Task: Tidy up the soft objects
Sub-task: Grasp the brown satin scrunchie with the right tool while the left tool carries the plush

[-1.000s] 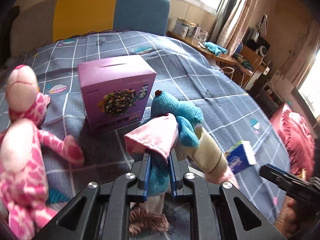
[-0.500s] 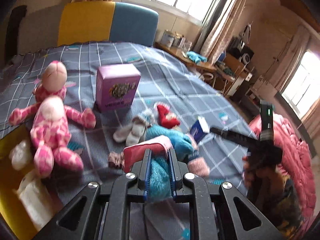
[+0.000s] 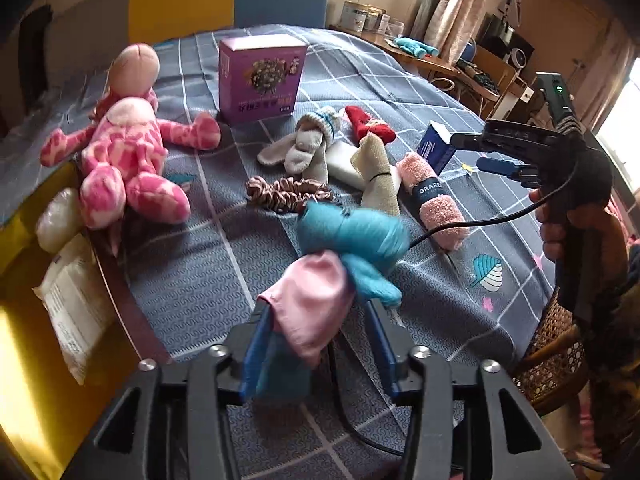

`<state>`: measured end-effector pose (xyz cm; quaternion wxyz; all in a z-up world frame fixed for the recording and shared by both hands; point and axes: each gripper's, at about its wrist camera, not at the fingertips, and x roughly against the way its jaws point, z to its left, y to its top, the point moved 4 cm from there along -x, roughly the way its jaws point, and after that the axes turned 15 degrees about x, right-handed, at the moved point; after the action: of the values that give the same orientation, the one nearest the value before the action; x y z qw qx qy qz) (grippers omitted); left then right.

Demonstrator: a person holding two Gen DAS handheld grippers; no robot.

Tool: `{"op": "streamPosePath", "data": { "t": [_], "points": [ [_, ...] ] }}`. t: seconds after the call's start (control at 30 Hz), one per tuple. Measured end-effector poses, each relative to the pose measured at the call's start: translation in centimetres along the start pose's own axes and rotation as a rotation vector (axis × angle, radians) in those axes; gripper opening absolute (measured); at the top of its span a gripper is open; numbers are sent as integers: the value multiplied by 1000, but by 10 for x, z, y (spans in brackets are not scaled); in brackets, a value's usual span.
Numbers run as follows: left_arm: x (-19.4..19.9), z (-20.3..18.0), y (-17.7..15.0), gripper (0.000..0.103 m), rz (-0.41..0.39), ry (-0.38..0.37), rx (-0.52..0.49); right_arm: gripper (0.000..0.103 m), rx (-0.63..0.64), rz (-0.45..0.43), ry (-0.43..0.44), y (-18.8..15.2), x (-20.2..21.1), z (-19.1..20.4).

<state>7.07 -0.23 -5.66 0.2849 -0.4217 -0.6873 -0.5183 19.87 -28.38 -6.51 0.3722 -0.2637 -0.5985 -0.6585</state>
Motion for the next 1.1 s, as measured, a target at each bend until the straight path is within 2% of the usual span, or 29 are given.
{"op": "streamPosePath", "data": {
  "t": [0.1, 0.27, 0.3, 0.37, 0.43, 0.63, 0.67, 0.7, 0.73, 0.83, 0.93, 1.03, 1.1],
  "points": [
    [5, -5, 6, 56, -21, -13, -43, 66, 17, 9, 5, -1, -2, 4],
    [3, -13, 9, 59, -24, 23, -156, 66, 61, 13, 34, -1, -3, 16],
    [4, -14, 8, 67, -26, 22, -174, 66, 69, 16, 36, -2, -4, 18],
    [5, -15, 8, 75, -38, 45, -213, 66, 82, 26, 41, -3, -5, 21],
    [2, -15, 12, 75, -56, 50, -228, 66, 96, 34, 58, -3, -7, 25],
    [-44, -13, 16, 74, 21, 55, -242, 66, 146, 45, 75, -5, -9, 38],
    [-53, -11, 16, 63, 47, 51, -229, 66, 151, 41, 86, -5, -9, 39],
    [-58, -10, 14, 39, 69, 39, -215, 66, 155, 35, 102, -4, -8, 42],
    [-62, -9, 12, 33, 85, 28, -198, 66, 161, 26, 122, -3, -6, 45],
    [-54, -1, 11, 29, 66, -24, -122, 66, 199, -7, 193, -1, 0, 58],
    [-29, 11, 12, 29, 27, -68, -42, 66, 259, -21, 265, -2, 3, 79],
    [2, 20, 12, 29, -20, -112, -1, 64, 332, 10, 306, -6, -4, 105],
    [23, 27, 14, 29, -55, -140, 33, 64, 409, 29, 304, -9, -12, 127]
  ]
}}
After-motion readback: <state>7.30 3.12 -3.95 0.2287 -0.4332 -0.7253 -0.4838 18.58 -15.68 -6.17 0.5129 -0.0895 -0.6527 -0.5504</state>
